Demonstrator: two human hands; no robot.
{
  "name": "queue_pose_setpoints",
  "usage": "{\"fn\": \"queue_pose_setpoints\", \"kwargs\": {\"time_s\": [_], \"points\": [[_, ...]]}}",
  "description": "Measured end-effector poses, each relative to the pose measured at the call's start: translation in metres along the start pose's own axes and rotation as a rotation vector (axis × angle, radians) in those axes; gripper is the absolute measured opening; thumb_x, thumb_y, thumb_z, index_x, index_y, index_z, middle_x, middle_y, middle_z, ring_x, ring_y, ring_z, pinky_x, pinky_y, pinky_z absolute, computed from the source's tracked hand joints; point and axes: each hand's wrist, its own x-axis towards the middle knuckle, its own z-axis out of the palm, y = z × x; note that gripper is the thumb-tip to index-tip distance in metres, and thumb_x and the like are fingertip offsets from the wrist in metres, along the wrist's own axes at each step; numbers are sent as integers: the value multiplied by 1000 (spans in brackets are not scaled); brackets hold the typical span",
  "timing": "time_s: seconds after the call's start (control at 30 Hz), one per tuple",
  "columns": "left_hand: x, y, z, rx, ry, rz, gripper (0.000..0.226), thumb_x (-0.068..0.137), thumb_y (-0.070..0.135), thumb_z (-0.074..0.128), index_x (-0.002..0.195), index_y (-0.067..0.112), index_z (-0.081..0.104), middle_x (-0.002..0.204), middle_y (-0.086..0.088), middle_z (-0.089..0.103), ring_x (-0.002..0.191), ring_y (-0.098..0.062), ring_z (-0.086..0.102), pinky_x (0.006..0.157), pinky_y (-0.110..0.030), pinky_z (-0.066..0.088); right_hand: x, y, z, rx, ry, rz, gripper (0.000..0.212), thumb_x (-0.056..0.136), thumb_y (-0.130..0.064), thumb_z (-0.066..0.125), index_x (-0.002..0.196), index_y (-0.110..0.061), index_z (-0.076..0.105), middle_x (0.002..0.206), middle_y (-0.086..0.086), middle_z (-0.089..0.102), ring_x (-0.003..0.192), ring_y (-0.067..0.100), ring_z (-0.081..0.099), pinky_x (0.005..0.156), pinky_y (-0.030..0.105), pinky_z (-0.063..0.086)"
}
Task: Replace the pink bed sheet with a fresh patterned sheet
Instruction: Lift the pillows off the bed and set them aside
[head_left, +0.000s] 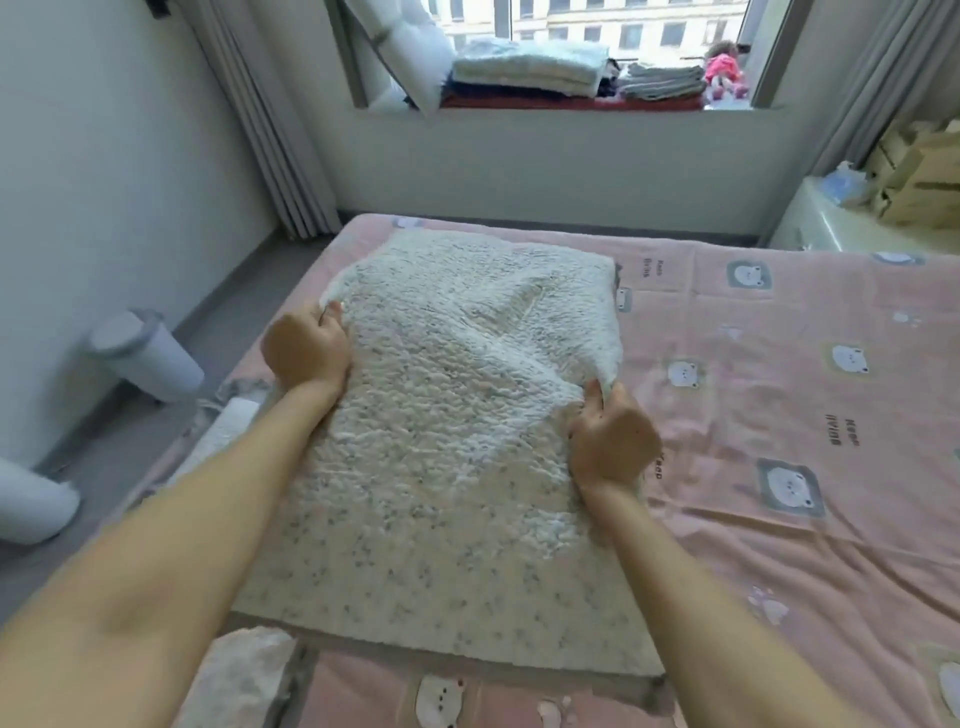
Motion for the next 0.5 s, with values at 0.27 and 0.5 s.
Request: {"fn": "queue_pose_setpoints", "kwargs": {"time_s": [0.27, 0.5], "points": [[82, -85, 3, 587, -342, 174, 49, 96, 37, 42, 142, 22, 35, 149, -17, 30, 136, -40, 22, 110, -52, 18, -50, -89, 79, -264, -985, -219, 19, 89, -13, 44, 80, -17, 60, 105, 11, 64, 100, 31, 59, 72, 28, 37], [-36, -39, 95, 607, -741, 415, 51, 99, 36, 34, 148, 28, 24, 153, -9, 27, 138, -37, 24, 110, -48, 23, -61, 26, 33, -483, -1044, 2, 20, 86, -2, 44, 72, -14, 52, 76, 5, 51, 88, 30, 53, 59, 25, 36]]}}
